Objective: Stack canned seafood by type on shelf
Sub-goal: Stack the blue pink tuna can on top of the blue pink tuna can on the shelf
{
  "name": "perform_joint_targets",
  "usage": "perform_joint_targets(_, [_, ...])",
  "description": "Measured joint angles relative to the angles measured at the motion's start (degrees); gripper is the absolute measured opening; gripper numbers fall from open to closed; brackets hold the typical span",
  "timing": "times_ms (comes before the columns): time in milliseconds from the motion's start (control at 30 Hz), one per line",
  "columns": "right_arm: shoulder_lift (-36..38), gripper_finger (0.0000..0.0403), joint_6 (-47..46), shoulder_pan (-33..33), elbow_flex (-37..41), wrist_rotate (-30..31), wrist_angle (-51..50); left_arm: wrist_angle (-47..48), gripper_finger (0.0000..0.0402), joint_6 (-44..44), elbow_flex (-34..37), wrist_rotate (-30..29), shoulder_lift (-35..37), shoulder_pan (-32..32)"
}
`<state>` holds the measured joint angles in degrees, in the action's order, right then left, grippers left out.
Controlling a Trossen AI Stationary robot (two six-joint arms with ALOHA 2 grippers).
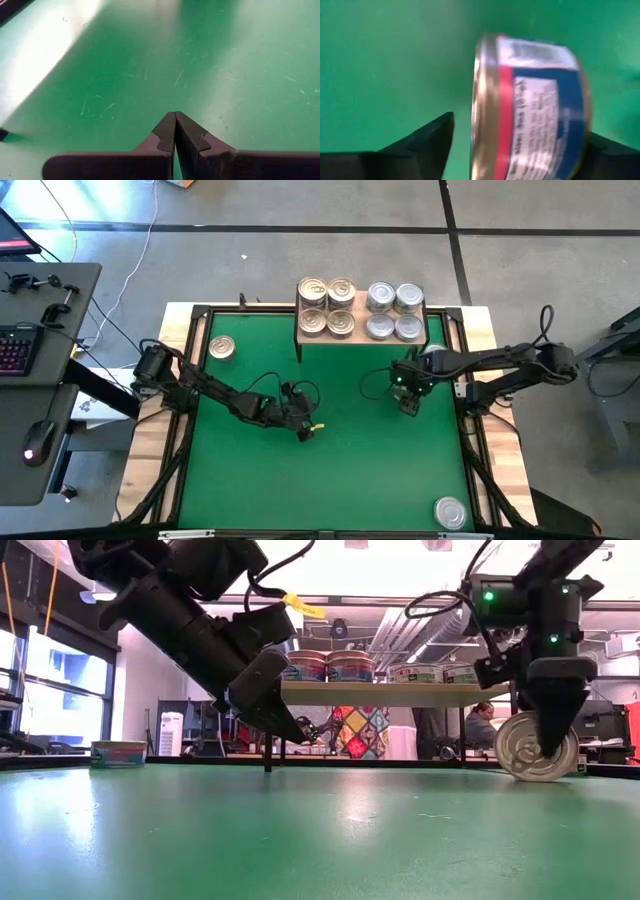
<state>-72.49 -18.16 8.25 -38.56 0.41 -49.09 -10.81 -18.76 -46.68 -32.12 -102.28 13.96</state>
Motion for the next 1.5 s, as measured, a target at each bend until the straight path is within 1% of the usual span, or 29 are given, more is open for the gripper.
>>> perform_joint_targets(67, [0.0, 0.0242, 0.2, -0.4, 0.1, 0.0, 2.1, 0.0, 0.0, 0.0, 0.0, 0.0, 0.0, 0.0])
perform_joint_targets(167, [0.0, 0.0177, 0.6, -2.4, 0.1, -0.4, 8.1, 0.0, 0.0, 0.4, 0.0, 0.0, 0.0, 0.0])
perform_joint_targets(200, [0.0, 0.0168, 0.7, -3.3, 0.1, -0.5, 10.6, 0.0, 0.0, 0.8, 0.0, 0.0, 0.0, 0.0])
perform_joint_targets(333, [0.0, 0.0169, 1.7, -7.4, 0.1, -1.7, 22.0, -0.9, 0.0, 3.9, 0.0, -1.2, 0.0, 1.5])
perform_joint_targets(467, [0.0, 0.0169, 1.5, -10.4, 0.1, -3.0, 30.5, -6.8, 0.0, 10.9, 0.0, -4.0, -0.1, 4.9])
perform_joint_targets(600, [-0.7, 0.0169, -1.3, -11.4, 0.1, -6.1, 37.4, -14.6, 0.0, 23.5, 0.0, -4.6, -0.1, 8.2])
perform_joint_targets(733, [-4.8, 0.0169, -5.1, -11.0, 0.1, -13.7, 45.0, -19.5, 0.0002, 39.1, 0.0, -4.3, 0.0, 10.0])
perform_joint_targets(800, [-8.0, 0.0169, -6.4, -10.6, 0.1, -19.2, 49.7, -19.8, 0.001, 48.0, 0.0, -4.0, 0.0, 10.8])
perform_joint_targets(900, [-13.0, 0.0169, -7.6, -9.4, 0.1, -29.8, 58.9, -20.2, 0.0039, 61.0, 0.0, -0.6, 0.0, 11.9])
perform_joint_targets(1000, [-17.9, 0.0169, -10.4, -7.6, 0.1, -39.8, 69.0, -20.5, 0.0085, 71.5, 0.0, 3.9, 0.0, 12.3])
perform_joint_targets(1067, [-20.9, 0.0169, -13.2, -5.9, 0.1, -45.1, 75.9, -20.8, 0.0121, 76.8, 0.0, 5.0, 0.0, 12.3])
perform_joint_targets(1167, [-24.9, 0.0169, -18.2, -3.2, 0.1, -51.5, 84.9, -21.8, 0.0176, 84.3, 0.0, 5.6, 0.0, 12.3])
perform_joint_targets(1233, [-27.2, 0.0169, -21.0, -1.4, 0.1, -54.2, 89.1, -22.9, 0.0209, 89.4, 0.0, 6.3, 0.0, 12.3])
perform_joint_targets(1333, [-29.2, 0.0169, -23.3, 0.9, 0.1, -55.5, 92.1, -24.8, 0.0243, 97.3, 0.0, 6.4, 0.0, 12.3])
perform_joint_targets(1400, [-29.9, 0.0169, -23.8, 2.1, 0.1, -56.3, 92.3, -26.4, 0.0255, 102.4, 0.0, 6.6, 0.0, 11.9])
perform_joint_targets(1500, [-30.1, 0.0169, -25.0, 3.1, 0.1, -57.1, 92.4, -26.6, 0.0259, 108.6, 0.0, 6.6, -0.1, 10.3])
